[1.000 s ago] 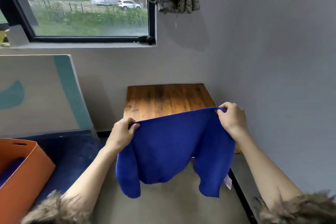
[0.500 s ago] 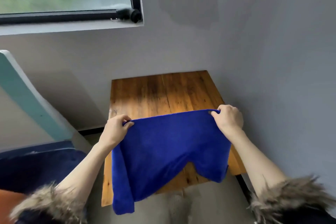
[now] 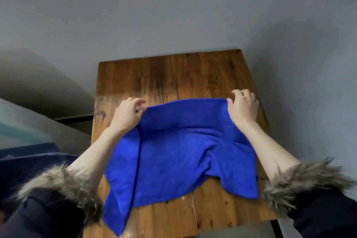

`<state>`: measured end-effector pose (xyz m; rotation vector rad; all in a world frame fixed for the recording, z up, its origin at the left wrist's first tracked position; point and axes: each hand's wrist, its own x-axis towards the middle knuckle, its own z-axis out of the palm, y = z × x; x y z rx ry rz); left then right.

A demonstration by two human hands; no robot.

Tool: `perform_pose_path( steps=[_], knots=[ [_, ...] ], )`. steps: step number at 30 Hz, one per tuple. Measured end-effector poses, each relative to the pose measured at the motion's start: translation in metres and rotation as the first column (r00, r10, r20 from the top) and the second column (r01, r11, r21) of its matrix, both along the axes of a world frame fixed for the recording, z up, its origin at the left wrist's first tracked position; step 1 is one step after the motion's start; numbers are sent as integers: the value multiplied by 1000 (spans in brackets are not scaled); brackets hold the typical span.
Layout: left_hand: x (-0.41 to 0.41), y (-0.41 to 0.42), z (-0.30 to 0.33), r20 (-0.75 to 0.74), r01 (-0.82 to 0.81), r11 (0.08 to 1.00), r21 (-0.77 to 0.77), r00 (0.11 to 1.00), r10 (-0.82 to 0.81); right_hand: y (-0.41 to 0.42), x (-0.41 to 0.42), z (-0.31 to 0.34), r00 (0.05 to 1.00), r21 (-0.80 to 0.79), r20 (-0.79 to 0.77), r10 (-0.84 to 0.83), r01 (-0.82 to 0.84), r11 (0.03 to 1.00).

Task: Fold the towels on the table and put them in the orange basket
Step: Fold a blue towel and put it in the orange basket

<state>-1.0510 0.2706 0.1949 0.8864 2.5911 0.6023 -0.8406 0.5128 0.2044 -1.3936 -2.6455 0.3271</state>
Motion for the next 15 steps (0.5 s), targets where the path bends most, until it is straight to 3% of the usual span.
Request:
perform_pose_path(
  steps=[5, 11, 15],
  knots=[
    [7, -32, -46, 101, -32, 998, -52, 994, 37, -25, -8, -46, 996, -137, 54, 76, -68, 988],
    [2, -103, -89, 114, -269, 958, -96, 954, 279, -116, -29, -91, 953, -305, 147, 267, -213, 928],
    [-8, -126, -103, 183, -362, 925, -114, 908, 378, -174, -54, -114, 918, -320, 167, 360, -294, 900]
  ],
)
